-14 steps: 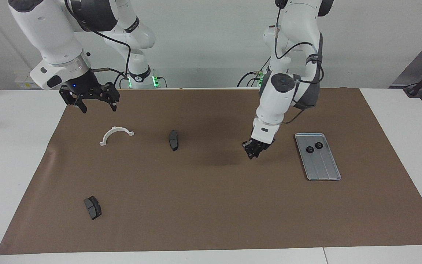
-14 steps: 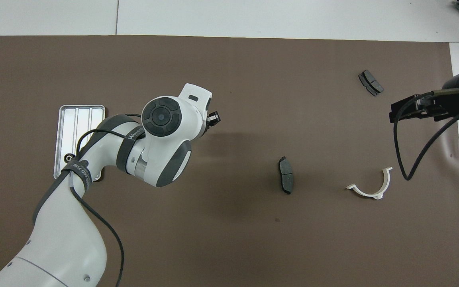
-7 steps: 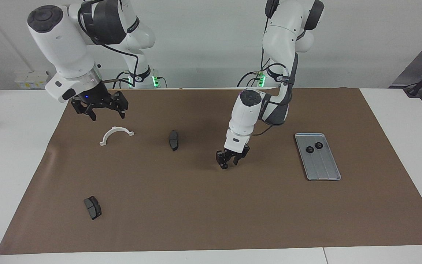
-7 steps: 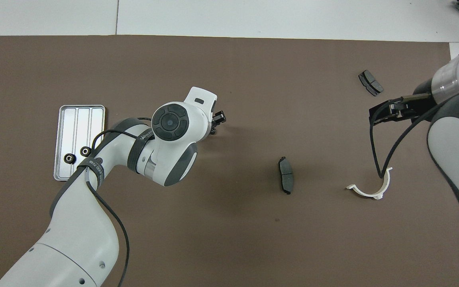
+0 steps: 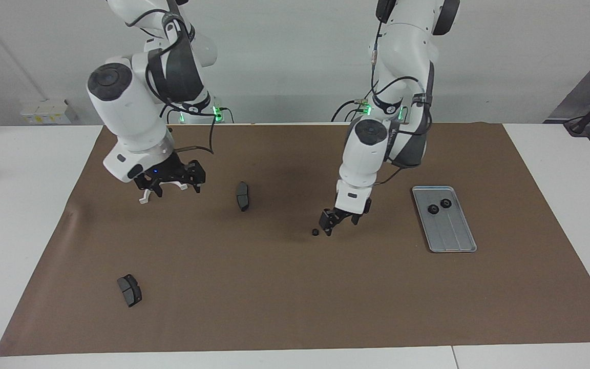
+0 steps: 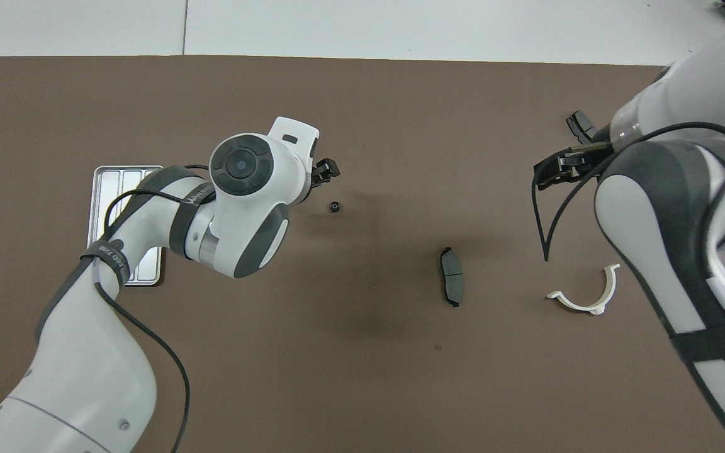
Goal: Place bearing gear from tray to pile
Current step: 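Reach the right gripper to the gear while the left gripper returns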
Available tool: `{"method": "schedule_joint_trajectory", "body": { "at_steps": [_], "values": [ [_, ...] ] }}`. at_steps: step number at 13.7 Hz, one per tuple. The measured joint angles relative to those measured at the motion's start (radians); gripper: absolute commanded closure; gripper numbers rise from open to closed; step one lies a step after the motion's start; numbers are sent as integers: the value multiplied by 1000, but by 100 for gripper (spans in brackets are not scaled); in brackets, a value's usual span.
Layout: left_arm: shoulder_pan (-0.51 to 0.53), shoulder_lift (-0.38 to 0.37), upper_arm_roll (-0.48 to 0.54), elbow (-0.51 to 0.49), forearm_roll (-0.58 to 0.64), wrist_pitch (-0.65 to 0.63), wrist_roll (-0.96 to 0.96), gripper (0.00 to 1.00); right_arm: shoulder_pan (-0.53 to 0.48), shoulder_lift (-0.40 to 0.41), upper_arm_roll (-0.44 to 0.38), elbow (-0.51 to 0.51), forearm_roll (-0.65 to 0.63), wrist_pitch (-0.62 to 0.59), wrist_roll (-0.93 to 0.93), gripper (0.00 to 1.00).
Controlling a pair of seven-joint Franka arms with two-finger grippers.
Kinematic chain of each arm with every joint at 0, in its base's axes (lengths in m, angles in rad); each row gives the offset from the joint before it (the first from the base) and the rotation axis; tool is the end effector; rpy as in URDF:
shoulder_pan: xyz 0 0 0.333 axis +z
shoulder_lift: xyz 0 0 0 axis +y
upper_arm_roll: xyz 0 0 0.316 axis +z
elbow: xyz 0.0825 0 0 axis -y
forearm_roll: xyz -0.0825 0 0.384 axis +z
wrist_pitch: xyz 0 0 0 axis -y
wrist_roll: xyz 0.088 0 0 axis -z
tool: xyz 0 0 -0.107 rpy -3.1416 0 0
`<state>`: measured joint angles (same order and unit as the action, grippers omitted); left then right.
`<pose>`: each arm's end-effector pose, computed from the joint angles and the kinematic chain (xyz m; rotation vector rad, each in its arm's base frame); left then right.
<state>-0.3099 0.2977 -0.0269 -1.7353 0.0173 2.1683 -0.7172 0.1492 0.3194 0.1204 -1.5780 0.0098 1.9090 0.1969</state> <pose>0.6177 -0.2140 0.4194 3.0207 0.5705 0.1857 0.6351 0.1672 0.4574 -3.0912 -0.0977 -0.0040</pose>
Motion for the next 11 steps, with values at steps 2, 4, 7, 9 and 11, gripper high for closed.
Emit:
{"method": "schedule_joint_trajectory", "body": {
  "at_steps": [2,4,7,9,11],
  "values": [
    [87,-26,2,-9,0,-53,64,0,72,61,0,5,-40,62,77,0],
    [155,-33,3,-52,0,-62,77,0,149,141,1,37,-91,101,188,0],
    [238,-48,3,-149,0,-26,86,0,245,281,0,157,-109,166,356,0],
    [267,-77,2,-253,0,63,87,0,292,336,-1,193,-111,223,401,0],
    [289,-110,3,-364,0,159,87,0,331,364,-2,204,-119,271,453,0]
  ]
}}
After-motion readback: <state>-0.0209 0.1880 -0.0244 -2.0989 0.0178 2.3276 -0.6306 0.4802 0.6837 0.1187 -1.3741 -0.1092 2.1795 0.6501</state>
